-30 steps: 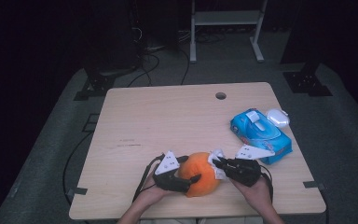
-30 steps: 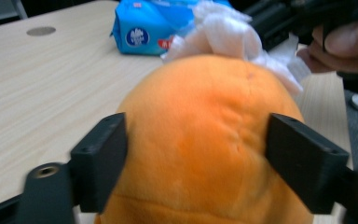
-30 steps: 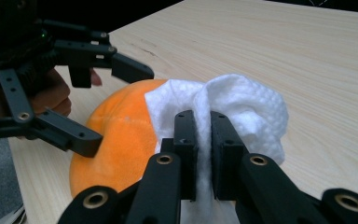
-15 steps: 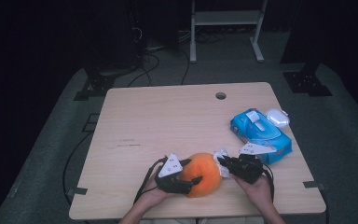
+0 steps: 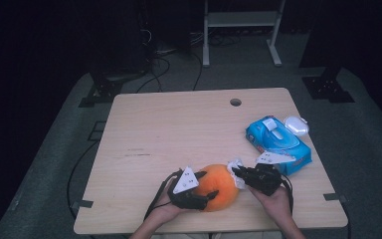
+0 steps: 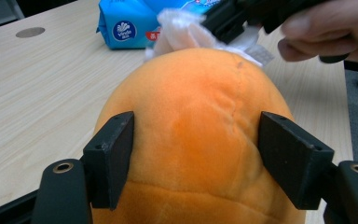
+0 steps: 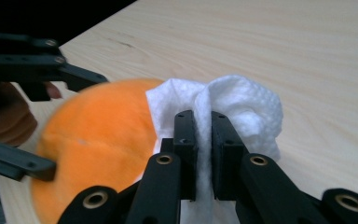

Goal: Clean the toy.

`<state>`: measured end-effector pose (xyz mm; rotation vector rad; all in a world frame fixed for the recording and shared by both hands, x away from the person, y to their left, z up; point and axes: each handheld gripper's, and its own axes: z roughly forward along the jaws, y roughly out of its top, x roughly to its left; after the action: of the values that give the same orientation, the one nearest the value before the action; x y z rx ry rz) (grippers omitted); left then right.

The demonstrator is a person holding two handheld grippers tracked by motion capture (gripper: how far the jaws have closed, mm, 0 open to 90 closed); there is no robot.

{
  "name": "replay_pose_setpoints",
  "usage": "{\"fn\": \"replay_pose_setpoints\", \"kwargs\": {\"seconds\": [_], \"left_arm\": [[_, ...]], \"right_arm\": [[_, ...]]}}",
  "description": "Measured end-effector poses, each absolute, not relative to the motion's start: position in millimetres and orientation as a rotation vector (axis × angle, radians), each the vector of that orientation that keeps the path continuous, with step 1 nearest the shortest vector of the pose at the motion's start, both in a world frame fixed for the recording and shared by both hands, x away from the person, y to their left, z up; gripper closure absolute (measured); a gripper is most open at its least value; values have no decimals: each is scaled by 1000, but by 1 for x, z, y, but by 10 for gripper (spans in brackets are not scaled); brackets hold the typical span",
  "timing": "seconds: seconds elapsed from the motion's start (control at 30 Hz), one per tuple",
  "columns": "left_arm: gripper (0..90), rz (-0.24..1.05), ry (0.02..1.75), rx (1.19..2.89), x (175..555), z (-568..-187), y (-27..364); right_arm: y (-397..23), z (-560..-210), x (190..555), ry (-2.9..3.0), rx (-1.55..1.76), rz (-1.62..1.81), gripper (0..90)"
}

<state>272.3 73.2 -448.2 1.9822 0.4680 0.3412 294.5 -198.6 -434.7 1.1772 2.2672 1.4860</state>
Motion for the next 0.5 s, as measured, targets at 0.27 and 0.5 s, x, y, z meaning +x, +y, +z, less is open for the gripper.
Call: {"fn": "replay_pose_setpoints", "kwargs": {"seconds": [0.27,0.5], "left_arm": [[215,276,456,1964,275,-441,78],[53,193,593,1975,293,-453,84]], "right_arm": [[-181,-422,282,2310,1031,1538,815],[-183,-424,283,2337,987,1577,812]]}}
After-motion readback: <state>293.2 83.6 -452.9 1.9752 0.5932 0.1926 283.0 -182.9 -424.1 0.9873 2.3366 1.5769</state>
